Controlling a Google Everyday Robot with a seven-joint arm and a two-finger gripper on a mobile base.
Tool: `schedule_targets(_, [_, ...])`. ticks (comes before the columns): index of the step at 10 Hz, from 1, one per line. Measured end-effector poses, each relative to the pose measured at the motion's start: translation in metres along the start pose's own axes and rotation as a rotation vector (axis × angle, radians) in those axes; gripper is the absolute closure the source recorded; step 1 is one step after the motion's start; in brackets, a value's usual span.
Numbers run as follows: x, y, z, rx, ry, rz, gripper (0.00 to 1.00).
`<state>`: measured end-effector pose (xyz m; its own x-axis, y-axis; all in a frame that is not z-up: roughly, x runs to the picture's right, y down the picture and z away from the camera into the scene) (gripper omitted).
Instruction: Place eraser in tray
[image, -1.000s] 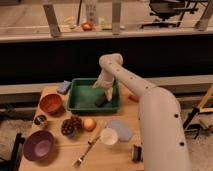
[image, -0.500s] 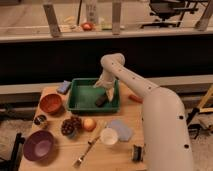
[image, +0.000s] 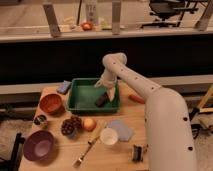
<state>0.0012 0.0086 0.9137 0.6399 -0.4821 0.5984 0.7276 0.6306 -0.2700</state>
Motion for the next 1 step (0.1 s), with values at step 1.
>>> schedule_targets(1, [-0.0002,-0.0004,-0.0002,0.005,-0.001,-0.004,0.2])
